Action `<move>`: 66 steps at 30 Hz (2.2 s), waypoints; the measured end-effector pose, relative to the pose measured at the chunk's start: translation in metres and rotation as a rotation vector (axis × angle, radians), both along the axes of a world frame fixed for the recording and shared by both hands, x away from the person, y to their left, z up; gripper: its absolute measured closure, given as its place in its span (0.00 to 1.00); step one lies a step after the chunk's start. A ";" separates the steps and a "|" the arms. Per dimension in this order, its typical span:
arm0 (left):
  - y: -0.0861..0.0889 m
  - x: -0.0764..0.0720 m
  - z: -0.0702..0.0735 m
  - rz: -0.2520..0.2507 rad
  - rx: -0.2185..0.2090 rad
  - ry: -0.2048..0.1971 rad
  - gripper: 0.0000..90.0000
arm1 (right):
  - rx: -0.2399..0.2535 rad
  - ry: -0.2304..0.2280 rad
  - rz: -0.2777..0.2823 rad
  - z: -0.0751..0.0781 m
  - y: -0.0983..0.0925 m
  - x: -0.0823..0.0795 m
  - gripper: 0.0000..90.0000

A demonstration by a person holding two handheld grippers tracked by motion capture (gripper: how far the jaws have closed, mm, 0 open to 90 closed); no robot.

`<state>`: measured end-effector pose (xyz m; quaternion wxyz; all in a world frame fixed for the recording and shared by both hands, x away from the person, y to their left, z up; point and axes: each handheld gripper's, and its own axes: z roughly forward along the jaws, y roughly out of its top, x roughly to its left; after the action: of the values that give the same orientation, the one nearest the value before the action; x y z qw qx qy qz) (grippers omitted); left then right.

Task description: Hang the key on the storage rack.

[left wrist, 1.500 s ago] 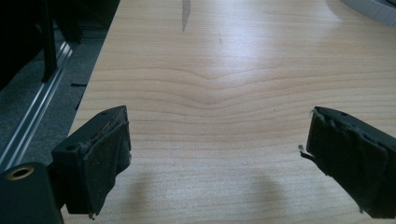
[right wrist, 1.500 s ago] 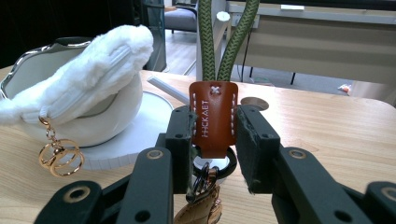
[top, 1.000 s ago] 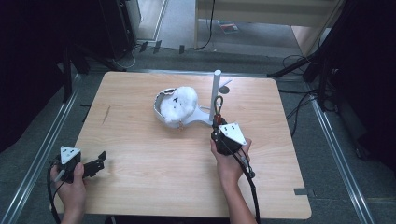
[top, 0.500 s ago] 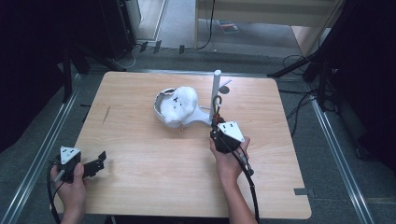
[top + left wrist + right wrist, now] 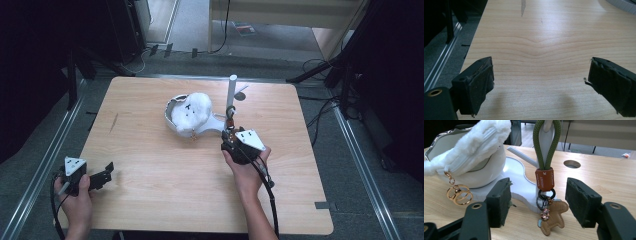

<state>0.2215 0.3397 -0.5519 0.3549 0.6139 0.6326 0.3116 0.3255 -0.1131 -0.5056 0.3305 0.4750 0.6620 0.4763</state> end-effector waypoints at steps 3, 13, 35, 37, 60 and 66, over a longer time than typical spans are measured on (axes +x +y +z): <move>0.000 0.000 0.000 0.000 0.001 0.001 0.08 | -0.003 0.003 0.002 0.002 -0.003 -0.003 0.41; -0.001 0.000 0.000 0.000 0.008 0.003 0.08 | -0.005 0.004 -0.010 0.004 -0.024 -0.014 0.40; -0.001 0.001 0.000 0.000 0.013 0.005 0.08 | 0.007 0.021 -0.069 -0.003 -0.070 -0.037 0.38; -0.001 0.001 0.000 0.001 0.013 0.005 0.08 | 0.004 0.024 -0.075 -0.004 -0.075 -0.040 0.37; -0.001 0.001 0.000 0.000 0.013 0.009 0.08 | -0.012 0.020 -0.138 -0.008 -0.130 -0.066 0.31; -0.001 0.001 0.000 0.000 0.013 0.009 0.08 | -0.009 0.019 -0.150 -0.009 -0.145 -0.076 0.30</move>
<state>0.2222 0.3387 -0.5520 0.3480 0.6174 0.6321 0.3132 0.2498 -0.2583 -0.5147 0.3611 0.5264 0.6297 0.4427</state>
